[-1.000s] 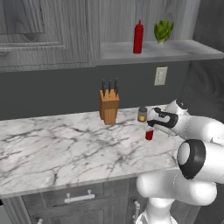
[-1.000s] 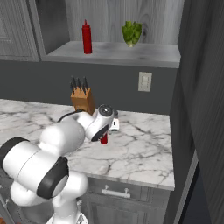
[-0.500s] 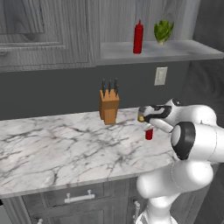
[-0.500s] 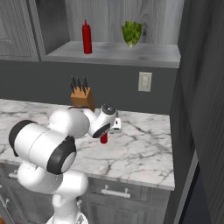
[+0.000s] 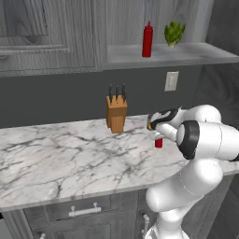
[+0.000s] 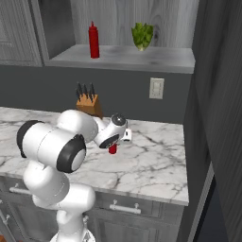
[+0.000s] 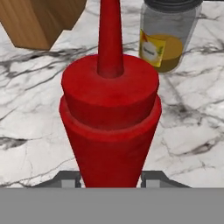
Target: Pick the ketchup and ketchup from the counter and place them in the cabinet.
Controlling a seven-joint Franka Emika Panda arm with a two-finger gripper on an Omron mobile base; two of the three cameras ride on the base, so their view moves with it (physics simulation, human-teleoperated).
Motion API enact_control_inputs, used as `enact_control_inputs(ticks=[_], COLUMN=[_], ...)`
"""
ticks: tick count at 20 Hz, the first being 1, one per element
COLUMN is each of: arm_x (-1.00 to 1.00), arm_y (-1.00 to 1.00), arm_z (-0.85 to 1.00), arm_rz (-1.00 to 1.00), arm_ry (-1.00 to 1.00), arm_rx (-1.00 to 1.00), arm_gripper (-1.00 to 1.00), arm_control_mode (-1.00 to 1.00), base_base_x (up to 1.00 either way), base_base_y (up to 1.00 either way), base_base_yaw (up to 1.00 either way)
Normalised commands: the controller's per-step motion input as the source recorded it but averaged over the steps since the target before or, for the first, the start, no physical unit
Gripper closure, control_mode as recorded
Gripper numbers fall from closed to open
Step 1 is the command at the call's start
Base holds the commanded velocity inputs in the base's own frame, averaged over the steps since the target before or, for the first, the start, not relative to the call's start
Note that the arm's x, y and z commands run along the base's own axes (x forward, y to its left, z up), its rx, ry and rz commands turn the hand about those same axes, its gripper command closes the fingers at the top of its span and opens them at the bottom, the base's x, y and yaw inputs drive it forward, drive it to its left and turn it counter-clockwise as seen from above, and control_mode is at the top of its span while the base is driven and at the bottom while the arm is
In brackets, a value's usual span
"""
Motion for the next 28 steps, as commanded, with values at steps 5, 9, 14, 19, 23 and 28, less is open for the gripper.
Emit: enact_control_inputs(ticks=[5,9,14,19,23,28], arm_x=[0.04,-0.16,-0.27,-0.06,0.0,-0.18], arm_y=[0.0,0.0,0.0,0.0,0.0,0.0], arm_z=[-0.05,0.22,0.53,0.67,0.69,0.65], arm_rz=[0.0,0.01,0.01,0.0,0.0,0.0], arm_ry=[0.0,-0.05,-0.06,-0.02,0.0,-0.02], arm_rx=[0.01,0.0,0.03,0.02,0.01,0.0], arm_gripper=[1.0,1.0,1.0,1.0,1.0,1.0], arm_control_mode=[-1.0,-1.0,-1.0,-1.0,-1.0,-1.0], base_base_x=[0.0,0.0,0.0,0.0,0.0,0.0], base_base_y=[0.0,0.0,0.0,0.0,0.0,0.0], base_base_yaw=[0.0,0.0,0.0,0.0,0.0,0.0])
